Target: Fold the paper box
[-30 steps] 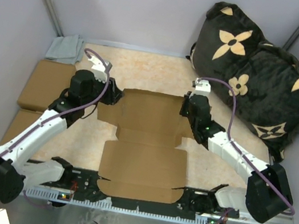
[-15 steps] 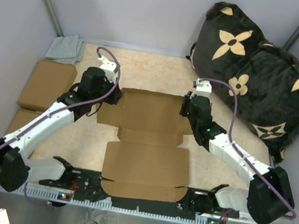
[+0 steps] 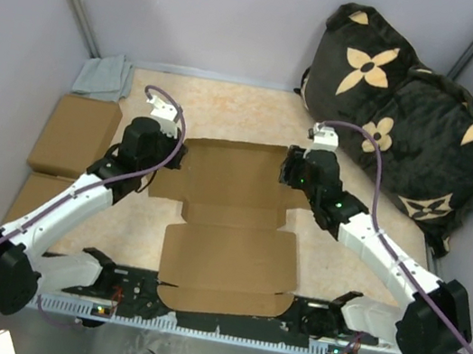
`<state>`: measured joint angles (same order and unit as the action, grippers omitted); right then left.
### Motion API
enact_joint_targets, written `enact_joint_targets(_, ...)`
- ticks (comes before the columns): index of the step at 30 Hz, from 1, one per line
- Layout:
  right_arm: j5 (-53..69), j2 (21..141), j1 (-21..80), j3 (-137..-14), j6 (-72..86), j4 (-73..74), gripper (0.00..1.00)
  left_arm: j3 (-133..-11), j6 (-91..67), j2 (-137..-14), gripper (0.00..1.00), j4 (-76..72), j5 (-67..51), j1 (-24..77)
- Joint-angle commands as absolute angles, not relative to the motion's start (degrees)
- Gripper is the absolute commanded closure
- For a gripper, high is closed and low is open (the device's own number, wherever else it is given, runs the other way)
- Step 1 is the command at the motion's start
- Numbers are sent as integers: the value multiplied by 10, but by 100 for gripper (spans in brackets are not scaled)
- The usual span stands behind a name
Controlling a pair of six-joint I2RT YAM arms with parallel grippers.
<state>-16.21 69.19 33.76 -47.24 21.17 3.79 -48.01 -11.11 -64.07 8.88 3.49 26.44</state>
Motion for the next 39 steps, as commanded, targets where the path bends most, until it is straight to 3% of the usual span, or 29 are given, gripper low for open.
enact_joint_targets(1,-163,627,340,-518,209,104,42,-450,-72,-609,100,-22,73,268)
enact_joint_targets(8,-208,560,322,-516,197,157,37,-349,-45,-563,100,-203,89,271)
enact_joint_targets(16,-131,553,213,-511,212,129,40,-215,-62,-552,100,-447,136,274)
enact_joint_targets(22,-139,566,203,-531,198,142,41,-171,-89,-553,100,-493,157,281)
enact_joint_targets(33,-66,644,158,-453,211,95,49,-42,-93,-583,100,-736,182,299)
enact_joint_targets(39,1,678,155,-445,176,84,52,-42,-84,-598,100,-739,188,313)
